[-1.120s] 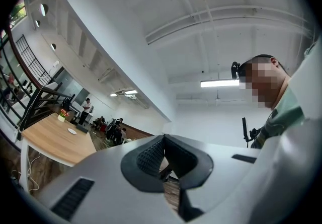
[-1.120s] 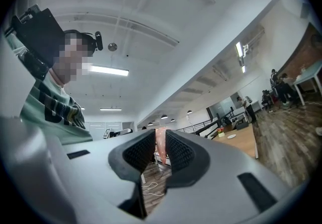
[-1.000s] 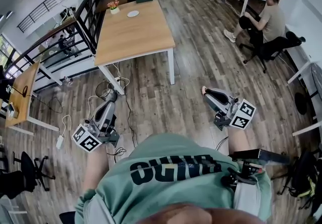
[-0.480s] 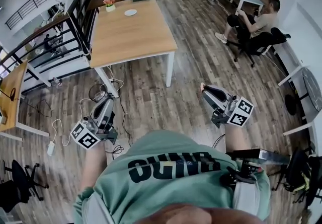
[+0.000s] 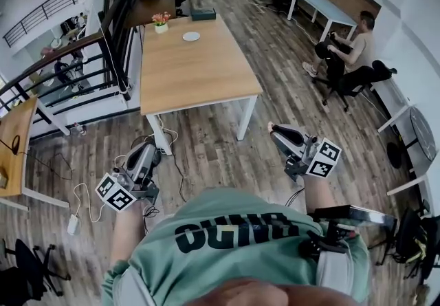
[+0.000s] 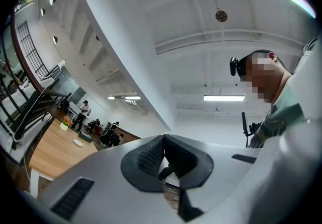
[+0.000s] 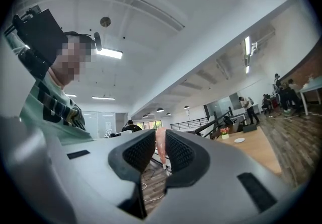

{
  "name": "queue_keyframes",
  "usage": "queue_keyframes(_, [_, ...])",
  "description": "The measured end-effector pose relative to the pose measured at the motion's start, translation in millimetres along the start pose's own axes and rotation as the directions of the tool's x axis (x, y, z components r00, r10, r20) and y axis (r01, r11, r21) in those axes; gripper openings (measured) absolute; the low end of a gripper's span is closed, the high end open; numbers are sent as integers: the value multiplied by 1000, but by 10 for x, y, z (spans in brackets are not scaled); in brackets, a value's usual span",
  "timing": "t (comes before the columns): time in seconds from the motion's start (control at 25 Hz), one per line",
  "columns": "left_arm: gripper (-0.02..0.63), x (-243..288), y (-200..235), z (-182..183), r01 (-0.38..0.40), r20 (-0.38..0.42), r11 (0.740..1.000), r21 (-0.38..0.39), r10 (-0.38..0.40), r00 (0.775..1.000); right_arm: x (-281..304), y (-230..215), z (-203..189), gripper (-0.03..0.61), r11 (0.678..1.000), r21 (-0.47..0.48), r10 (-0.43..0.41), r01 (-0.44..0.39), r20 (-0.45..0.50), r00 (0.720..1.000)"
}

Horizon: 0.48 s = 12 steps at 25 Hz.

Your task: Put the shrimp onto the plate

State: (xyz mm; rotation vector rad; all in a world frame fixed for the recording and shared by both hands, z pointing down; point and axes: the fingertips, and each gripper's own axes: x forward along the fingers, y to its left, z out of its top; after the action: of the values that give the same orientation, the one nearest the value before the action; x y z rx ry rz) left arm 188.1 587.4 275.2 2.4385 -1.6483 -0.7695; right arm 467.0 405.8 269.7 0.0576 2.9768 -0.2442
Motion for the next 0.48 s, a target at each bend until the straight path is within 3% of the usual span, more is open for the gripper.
queue_keyframes(0.48, [5, -306, 742, 136, -69, 27, 997, -39, 70, 997, 919, -214, -121, 67, 998, 7, 57, -57, -59, 997])
